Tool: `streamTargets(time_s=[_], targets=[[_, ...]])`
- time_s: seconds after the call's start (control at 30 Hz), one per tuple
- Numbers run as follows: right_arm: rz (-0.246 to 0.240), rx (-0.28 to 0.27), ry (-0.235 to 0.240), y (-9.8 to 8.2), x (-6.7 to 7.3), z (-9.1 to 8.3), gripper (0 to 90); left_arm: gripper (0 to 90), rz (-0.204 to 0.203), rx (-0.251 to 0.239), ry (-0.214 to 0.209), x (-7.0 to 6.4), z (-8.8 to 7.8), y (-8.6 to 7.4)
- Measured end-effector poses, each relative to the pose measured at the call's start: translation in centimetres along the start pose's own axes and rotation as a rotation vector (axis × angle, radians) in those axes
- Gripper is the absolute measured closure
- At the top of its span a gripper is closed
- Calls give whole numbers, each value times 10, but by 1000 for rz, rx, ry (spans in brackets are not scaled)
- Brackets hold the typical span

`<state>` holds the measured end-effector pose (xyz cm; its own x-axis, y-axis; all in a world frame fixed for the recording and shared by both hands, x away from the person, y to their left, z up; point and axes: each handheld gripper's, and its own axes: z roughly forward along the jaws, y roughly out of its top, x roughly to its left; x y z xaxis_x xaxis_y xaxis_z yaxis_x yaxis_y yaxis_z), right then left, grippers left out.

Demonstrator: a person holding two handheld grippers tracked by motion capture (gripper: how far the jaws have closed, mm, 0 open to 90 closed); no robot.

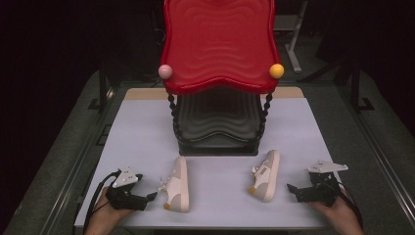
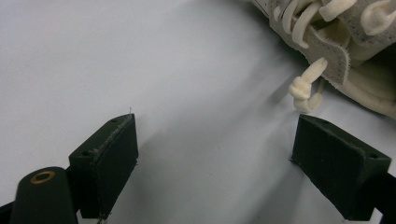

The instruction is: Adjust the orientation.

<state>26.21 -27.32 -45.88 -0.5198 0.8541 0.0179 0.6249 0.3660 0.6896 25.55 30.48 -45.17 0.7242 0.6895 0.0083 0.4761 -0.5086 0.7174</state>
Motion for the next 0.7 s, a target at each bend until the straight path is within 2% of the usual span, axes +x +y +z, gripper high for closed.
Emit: streamTargets(time_s=[0.33, 0.37, 0.4, 0.43, 0.47, 0.57, 0.6, 0.7], targets=[[0, 0, 1, 0, 0, 0, 17, 150, -7, 5, 1, 0, -1, 1], [0, 0, 1, 0, 0, 0, 17, 182, -7, 5, 1, 0, -1, 1], [-2, 0, 1, 0, 0, 0, 17, 259, -1, 11, -6, 0, -5, 2], [-2, 0, 1, 0, 0, 0, 17, 299, -1, 11, -6, 0, -5, 2], [0, 1, 1, 0, 0, 0, 17, 347, -20, 17, -10, 0, -8, 3], [0, 1, 1, 0, 0, 0, 17, 486, -32, 15, -19, -1, -12, 4], [0, 2, 3, 0, 0, 0, 17, 552, -47, 4, -28, -1, -16, 6], [0, 1, 2, 0, 0, 0, 17, 749, -58, -2, -41, -3, -22, 11]])
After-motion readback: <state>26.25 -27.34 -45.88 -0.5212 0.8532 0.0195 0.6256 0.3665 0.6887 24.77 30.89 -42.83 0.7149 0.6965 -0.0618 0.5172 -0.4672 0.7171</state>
